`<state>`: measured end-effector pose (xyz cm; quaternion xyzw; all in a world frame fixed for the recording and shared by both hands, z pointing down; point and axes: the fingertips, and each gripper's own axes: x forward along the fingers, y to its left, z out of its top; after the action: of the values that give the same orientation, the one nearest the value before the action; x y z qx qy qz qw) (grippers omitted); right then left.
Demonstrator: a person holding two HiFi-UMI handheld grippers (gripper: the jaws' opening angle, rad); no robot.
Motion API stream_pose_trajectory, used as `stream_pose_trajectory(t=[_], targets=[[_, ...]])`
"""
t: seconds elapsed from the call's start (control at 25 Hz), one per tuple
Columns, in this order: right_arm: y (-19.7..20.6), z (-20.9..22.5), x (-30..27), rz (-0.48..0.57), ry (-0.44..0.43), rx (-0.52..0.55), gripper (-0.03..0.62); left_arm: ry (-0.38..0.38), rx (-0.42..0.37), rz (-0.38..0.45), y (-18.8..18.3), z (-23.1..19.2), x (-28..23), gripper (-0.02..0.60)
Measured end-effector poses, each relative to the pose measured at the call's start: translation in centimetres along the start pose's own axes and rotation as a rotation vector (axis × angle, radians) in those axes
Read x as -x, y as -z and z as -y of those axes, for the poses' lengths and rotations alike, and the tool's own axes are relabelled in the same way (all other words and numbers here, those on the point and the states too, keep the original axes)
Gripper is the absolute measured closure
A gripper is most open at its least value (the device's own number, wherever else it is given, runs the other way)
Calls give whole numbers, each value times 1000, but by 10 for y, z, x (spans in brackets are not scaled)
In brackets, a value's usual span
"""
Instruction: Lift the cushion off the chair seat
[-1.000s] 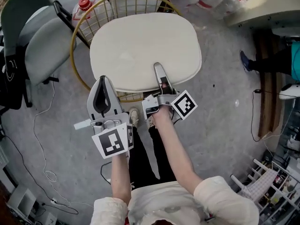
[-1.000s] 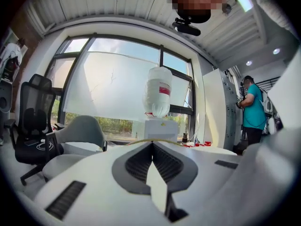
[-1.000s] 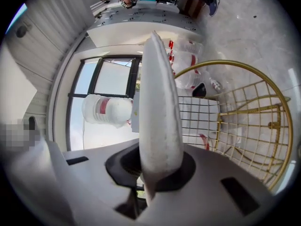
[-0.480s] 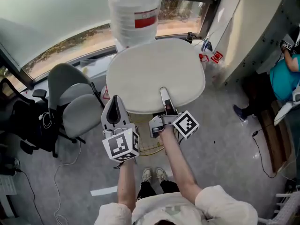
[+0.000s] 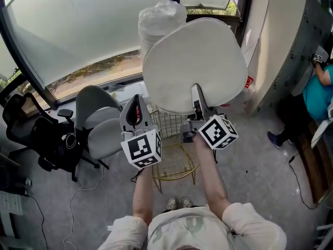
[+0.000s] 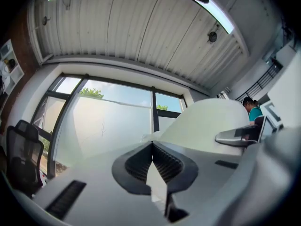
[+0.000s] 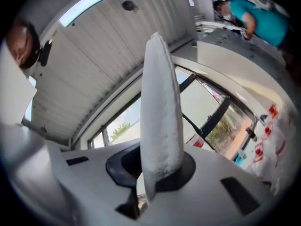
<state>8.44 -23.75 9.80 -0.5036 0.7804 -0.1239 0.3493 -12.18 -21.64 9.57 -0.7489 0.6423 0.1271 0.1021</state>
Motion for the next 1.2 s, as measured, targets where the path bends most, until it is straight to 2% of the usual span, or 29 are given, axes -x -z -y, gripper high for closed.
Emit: stream_pose_trajectory(t=[0.08, 0.24, 0.44, 0.56, 0.84, 1.2], targets=[[-12, -12, 3, -4, -10, 127, 557, 15, -29, 18, -10, 6, 5, 568], [-18, -32, 8, -23, -12, 311, 557, 57, -63, 24, -18, 23, 12, 568], [2, -48, 24, -81, 8, 570, 556, 55, -58, 13, -17, 30, 27, 568], [20, -54, 39, -118, 4, 667, 556, 45, -62, -4, -10, 28, 39, 568], [66, -51, 42, -247, 22, 708, 556, 4, -77, -35, 1, 13, 41, 568], [77, -63, 33, -258, 0, 738, 556, -2, -76, -48, 6, 4, 41, 568]])
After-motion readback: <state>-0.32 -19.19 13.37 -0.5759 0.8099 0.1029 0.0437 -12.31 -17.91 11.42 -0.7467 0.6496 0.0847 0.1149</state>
